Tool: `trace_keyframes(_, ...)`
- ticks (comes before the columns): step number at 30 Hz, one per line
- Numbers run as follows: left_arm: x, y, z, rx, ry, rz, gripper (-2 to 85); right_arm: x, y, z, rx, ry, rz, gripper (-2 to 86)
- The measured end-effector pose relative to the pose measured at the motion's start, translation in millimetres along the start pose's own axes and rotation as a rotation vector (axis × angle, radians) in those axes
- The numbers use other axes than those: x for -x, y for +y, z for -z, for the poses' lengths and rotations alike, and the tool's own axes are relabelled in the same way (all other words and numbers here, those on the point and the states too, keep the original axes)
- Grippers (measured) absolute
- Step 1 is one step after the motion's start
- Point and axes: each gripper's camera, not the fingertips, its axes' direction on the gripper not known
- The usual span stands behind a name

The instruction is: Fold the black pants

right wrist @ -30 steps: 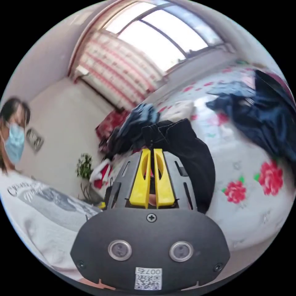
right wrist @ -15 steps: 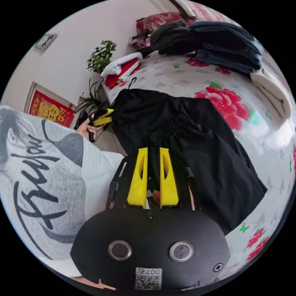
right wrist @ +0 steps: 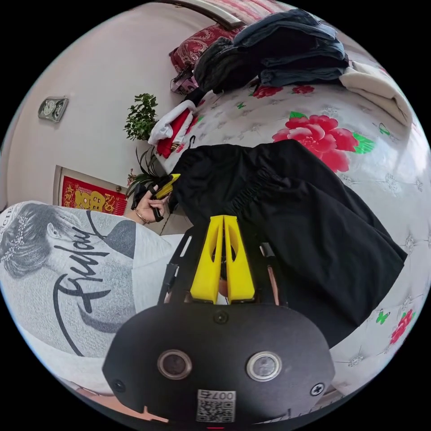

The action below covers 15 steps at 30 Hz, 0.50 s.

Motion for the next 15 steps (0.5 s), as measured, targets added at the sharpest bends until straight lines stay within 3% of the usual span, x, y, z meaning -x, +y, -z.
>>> trace_keyframes(4, -68, -7, -20, 0.040, 0.089, -0.168, 4.9, -18, 13, 25, -0.108, 0.019, -0.091, -0.3)
trace_keyframes(7, -168, -5, -54, 0.189, 0.130, -0.482, 4.8, -37, 34, 56, -0.217, 0.039, -0.176, -0.3)
trace_keyframes(12, -346, 77, -164, 0.620, 0.234, -1.135, 5.0, -75, 90, 112, -0.376, 0.094, -0.338, -0.3)
trace_keyframes(15, -393, 158, -250, 0.877, 0.239, -1.345, 6.3, -102, 141, 142, -0.497, 0.130, -0.476, -0.2)
